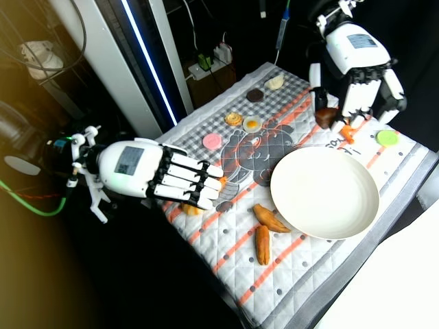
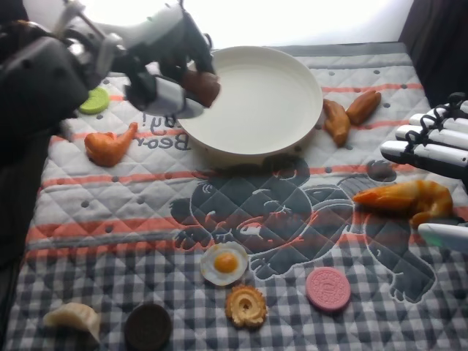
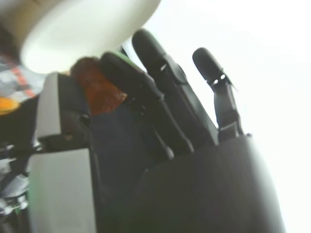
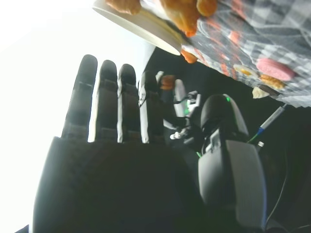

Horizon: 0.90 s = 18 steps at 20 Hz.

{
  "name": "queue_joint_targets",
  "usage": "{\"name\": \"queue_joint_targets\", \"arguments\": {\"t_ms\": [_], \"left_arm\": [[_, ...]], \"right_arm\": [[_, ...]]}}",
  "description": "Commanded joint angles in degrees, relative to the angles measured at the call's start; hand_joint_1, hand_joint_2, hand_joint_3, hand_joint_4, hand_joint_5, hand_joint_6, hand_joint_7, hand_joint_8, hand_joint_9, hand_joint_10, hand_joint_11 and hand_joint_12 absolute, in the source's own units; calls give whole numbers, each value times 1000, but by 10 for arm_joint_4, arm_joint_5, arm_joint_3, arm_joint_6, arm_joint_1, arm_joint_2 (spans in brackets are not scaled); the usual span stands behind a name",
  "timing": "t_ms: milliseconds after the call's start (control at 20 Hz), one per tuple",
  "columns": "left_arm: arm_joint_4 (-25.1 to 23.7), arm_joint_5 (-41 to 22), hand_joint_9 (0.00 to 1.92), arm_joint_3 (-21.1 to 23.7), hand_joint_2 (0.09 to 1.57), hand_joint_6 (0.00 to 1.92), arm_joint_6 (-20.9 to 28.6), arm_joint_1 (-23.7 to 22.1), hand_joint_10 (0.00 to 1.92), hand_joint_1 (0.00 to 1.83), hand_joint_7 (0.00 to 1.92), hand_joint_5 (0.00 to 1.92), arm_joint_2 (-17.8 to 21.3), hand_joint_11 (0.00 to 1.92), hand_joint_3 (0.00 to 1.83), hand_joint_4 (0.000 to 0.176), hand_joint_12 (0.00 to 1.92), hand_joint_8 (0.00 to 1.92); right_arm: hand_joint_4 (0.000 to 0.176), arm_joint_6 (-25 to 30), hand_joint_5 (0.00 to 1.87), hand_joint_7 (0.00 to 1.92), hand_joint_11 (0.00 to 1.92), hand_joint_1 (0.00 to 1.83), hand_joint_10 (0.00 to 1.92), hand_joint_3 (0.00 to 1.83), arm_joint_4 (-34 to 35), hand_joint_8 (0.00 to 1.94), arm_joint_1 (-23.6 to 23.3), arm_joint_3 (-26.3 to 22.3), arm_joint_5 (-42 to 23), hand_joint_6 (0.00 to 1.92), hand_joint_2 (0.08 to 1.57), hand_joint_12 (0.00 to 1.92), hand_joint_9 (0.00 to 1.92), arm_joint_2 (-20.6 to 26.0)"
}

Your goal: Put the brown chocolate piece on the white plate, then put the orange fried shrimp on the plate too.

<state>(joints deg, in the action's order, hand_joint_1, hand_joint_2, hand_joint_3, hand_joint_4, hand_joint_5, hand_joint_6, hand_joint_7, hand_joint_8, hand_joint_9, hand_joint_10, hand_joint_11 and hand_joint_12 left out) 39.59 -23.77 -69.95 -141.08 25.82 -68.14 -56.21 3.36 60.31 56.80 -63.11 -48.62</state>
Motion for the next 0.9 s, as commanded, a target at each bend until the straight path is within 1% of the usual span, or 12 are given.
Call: {"name": "queue_joint_targets", "arguments": {"t_ms": [0,50,100,150,200,250,350,500,600,650,750,850], "left_arm": [[-1,-27,1113,-12,1018,382,1,-10,186,1287,1248,1210,-10,115,7,0,1029,714],[10,-17,1132,-28,1036,551,1,-10,150,1277,1213,1120,-23,184,8,0,1278,769],[18,-7,1132,-40,1036,551,0,-10,150,1277,1213,1120,-34,184,8,0,1278,769],[30,-1,730,-48,995,39,0,-7,10,984,718,643,-41,12,1,100,1290,82],[36,-3,492,-49,972,7,0,-5,1,828,431,336,-41,2,0,161,1005,16],[39,-5,356,-48,938,1,0,-4,0,769,243,172,-41,0,0,173,857,2],[41,-18,156,-43,929,0,6,0,0,696,27,16,-36,0,0,176,700,0],[-13,-63,23,-12,872,0,93,11,2,669,0,0,-8,0,0,176,503,0],[-77,-111,66,36,863,0,172,33,5,815,0,0,33,0,4,176,501,0],[-107,-142,48,71,909,0,203,52,1,744,0,0,63,0,11,176,441,0],[-141,-192,52,125,862,0,229,87,2,828,0,0,110,0,0,176,561,0],[-171,-240,1,175,833,0,261,126,0,943,0,0,151,0,0,176,70,0]], "right_arm": [[43,2,286,271,0,321,5,0,7,2,-5,3,-69,2,1265,744,238,0],[35,2,298,286,0,336,8,0,7,5,-6,4,-69,4,1265,803,255,-1],[35,2,298,286,0,336,8,0,7,5,-7,4,-69,4,1265,803,255,-1],[38,2,302,290,0,327,7,0,4,3,-8,4,-69,3,1260,813,262,-1],[40,2,306,295,0,334,7,0,3,3,-9,5,-69,3,1257,829,269,-1],[47,2,292,269,0,298,3,0,3,1,-9,5,-69,1,1255,758,242,-1],[45,2,291,265,0,277,1,2,4,0,-9,6,-69,0,1262,690,225,-1],[31,3,331,297,0,316,5,0,4,6,-10,8,-69,9,1252,739,250,-4],[32,3,352,317,0,362,6,0,9,5,-15,15,-69,6,1234,666,243,-11],[31,3,349,315,0,413,7,0,11,2,-22,21,-65,2,1220,525,216,-17],[33,3,332,301,0,486,3,0,11,1,-38,32,-44,1,1202,447,210,-29],[33,3,372,344,0,620,6,0,11,2,-51,45,-20,1,1187,754,295,-41]]}}
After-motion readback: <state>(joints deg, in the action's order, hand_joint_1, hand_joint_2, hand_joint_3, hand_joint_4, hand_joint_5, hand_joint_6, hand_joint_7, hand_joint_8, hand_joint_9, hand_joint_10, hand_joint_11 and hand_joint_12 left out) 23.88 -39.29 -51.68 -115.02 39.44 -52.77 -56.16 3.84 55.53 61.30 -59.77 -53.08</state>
